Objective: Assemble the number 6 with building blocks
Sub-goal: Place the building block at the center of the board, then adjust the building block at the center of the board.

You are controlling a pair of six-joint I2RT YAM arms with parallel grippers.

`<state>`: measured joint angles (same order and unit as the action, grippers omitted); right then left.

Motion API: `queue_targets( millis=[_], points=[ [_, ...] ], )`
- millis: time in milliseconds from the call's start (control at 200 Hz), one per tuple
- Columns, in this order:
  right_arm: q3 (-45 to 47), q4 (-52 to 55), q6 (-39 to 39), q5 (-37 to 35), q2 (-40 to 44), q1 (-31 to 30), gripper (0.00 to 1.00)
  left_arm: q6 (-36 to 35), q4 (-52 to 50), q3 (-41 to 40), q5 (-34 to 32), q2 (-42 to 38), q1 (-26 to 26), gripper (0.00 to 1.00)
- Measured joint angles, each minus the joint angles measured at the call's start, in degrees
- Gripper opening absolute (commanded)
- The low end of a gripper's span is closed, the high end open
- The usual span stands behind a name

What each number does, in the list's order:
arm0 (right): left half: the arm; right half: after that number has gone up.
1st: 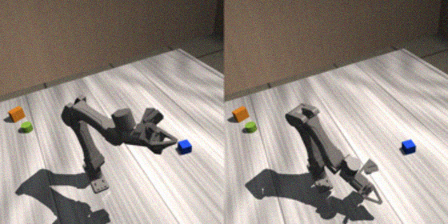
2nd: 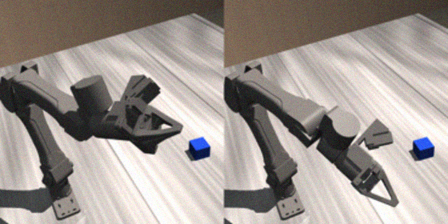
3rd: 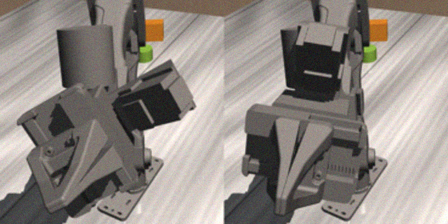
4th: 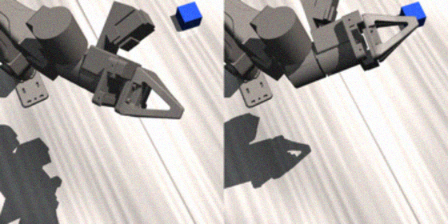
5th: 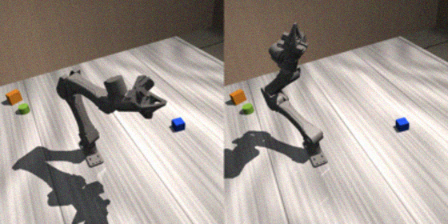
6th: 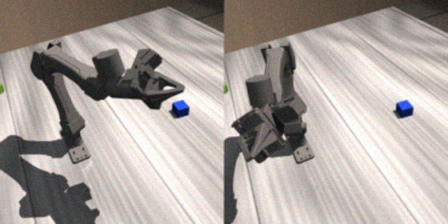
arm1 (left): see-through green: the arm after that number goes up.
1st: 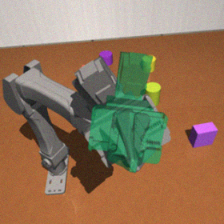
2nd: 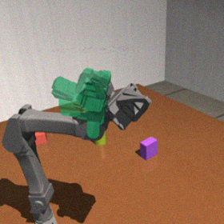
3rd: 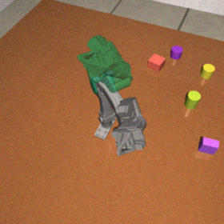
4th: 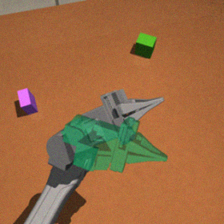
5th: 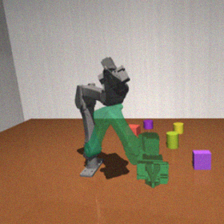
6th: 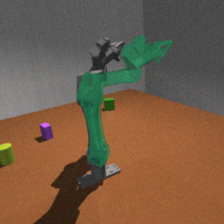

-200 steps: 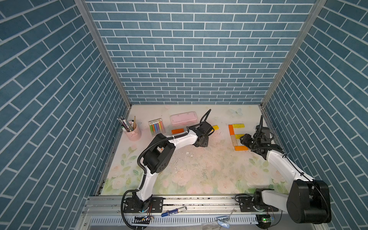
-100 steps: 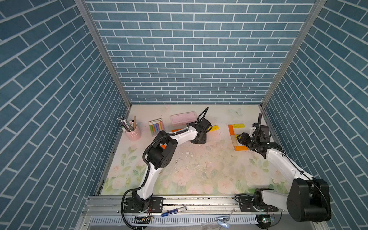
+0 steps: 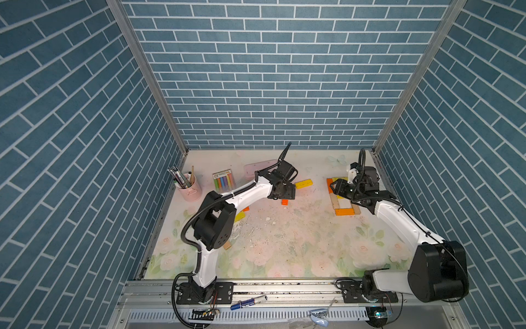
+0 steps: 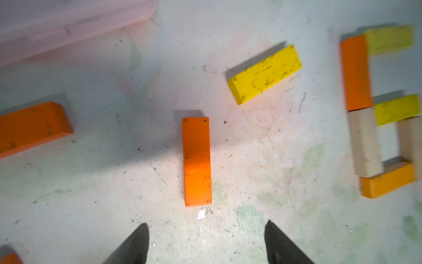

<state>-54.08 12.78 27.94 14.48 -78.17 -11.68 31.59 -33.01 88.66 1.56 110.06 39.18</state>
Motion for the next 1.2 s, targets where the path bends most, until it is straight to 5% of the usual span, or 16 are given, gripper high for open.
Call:
queue_targets(
  millis=[205, 780, 1200],
  points=[
    [-7.37, -0.39, -2.86, -1.88, -9.49, -2.47, 0.57, -2.51, 1.03, -7.82, 1.31, -11.78, -4.42, 0.93],
    [-33.97, 7.1, -14.45, -6.51, -33.66, -11.8, 0.96, -7.06, 0.57, -21.0, 3.45, -25.11, -13.42, 0.99],
    [-45.2, 16.72, -18.69, -10.84, -45.75, -12.07, 0.98, -7.93, 4.57, -26.18, 5.81, -25.81, -13.9, 0.99]
  ],
)
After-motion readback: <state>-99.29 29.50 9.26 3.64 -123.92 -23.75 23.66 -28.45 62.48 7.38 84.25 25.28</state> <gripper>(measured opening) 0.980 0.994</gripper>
